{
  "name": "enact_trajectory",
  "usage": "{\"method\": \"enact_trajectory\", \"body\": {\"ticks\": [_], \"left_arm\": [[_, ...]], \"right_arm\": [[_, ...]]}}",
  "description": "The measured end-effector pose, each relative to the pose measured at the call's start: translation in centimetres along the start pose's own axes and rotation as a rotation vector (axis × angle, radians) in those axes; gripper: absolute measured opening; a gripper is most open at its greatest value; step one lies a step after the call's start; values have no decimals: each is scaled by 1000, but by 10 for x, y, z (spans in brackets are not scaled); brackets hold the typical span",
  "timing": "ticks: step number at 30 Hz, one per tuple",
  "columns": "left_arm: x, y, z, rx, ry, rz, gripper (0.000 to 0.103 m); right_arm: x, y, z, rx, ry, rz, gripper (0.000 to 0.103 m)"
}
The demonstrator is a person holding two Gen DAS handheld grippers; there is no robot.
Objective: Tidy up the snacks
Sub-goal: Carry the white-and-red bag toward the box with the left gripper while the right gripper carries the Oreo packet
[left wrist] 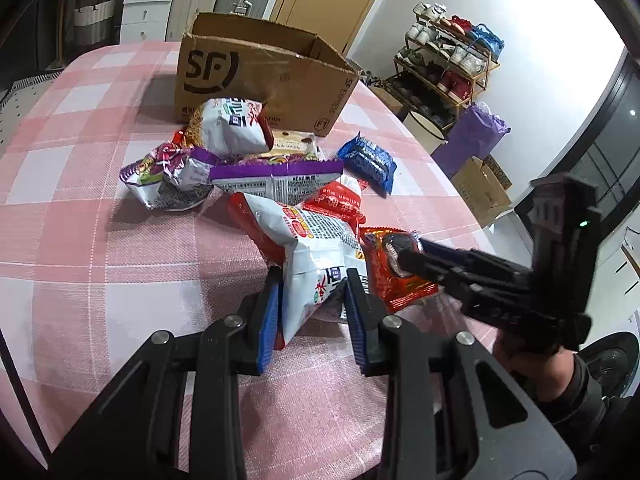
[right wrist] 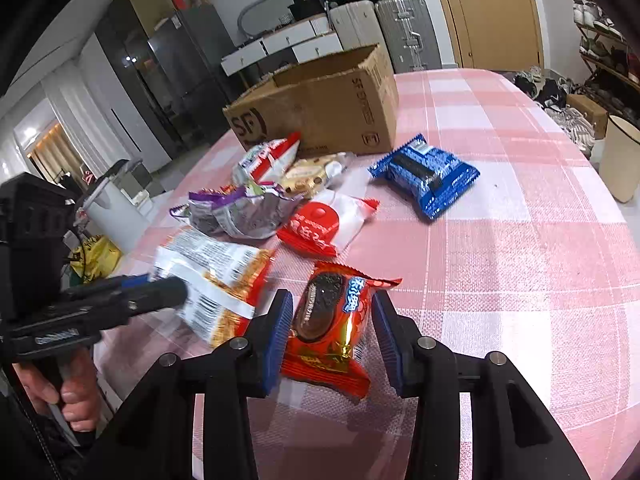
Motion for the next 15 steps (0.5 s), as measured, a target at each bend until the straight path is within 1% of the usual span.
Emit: {"method": "enact_trajectory", "body": {"ticks": [8,12,15], "left_arm": [[-16,-10,-6,13,-8,-34,27],[-23,-16,-7,23,-15,-50,27],[-29,-21,-7,25,-21,-61,27]], "right_arm": [[14,5,6,-24,9,32,43],[17,6,12,-71,29,26,42],[17,6,16,-73,-4,27,39]]}}
Point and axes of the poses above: each gripper's, at about its wrist camera, not at the fingertips, and x roughly the way its jaws point, z to its left, y to its underside, the point moved 9 cm from there along x, roughly the way its jaws point, and after that the axes turned 5 degrees about y, right-handed, at the moved point
